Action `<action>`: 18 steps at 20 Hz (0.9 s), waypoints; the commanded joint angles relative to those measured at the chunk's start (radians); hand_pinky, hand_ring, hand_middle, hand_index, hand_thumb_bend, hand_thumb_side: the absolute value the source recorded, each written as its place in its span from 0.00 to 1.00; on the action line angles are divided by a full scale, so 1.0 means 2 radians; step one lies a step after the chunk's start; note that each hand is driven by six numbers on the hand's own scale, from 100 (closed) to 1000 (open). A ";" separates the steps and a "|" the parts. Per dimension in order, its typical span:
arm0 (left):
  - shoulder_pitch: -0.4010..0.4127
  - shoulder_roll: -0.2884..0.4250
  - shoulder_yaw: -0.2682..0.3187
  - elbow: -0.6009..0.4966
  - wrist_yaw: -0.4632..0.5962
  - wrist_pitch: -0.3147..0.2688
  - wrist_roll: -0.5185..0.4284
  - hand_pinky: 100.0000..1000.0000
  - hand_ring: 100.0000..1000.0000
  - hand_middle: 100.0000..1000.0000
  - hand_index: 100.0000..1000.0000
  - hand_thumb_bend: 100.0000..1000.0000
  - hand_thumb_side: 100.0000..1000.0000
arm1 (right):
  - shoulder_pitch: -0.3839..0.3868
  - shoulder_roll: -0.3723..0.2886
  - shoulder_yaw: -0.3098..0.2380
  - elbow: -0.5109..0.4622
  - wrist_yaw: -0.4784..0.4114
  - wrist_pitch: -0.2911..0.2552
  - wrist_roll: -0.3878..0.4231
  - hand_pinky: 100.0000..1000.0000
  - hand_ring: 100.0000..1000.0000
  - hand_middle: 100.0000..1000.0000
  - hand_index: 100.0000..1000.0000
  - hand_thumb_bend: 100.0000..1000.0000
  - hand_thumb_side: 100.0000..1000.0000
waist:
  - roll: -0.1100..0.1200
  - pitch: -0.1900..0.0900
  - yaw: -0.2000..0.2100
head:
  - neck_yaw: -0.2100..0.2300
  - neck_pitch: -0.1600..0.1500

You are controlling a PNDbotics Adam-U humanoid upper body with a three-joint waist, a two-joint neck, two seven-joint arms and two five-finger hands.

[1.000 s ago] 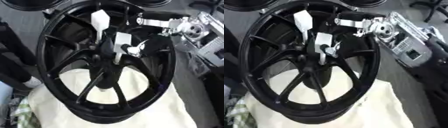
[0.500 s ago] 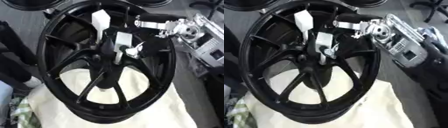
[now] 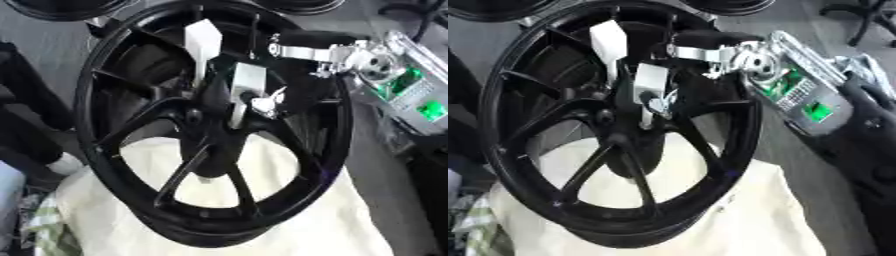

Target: Pull the pin out of the wheel hub.

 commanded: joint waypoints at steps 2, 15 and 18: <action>-0.007 0.009 0.002 -0.007 0.001 -0.001 -0.002 0.61 0.69 0.63 0.73 0.01 0.80 | -0.003 -0.006 -0.005 0.001 -0.009 0.005 0.006 0.87 0.76 0.47 0.72 0.00 0.46 | 0.003 -0.007 0.000 | -0.002 0.003; -0.005 0.010 0.004 -0.006 0.000 -0.001 -0.001 0.61 0.68 0.63 0.73 0.01 0.80 | 0.001 -0.026 -0.037 -0.047 -0.062 0.029 -0.041 0.76 0.56 0.30 0.50 0.00 0.19 | 0.004 -0.007 -0.006 | 0.001 0.003; -0.005 0.011 0.005 -0.006 0.000 -0.001 0.000 0.61 0.68 0.63 0.73 0.01 0.80 | 0.003 -0.034 -0.048 -0.067 -0.081 0.038 -0.056 0.75 0.54 0.29 0.48 0.00 0.16 | 0.004 -0.007 -0.007 | 0.002 0.003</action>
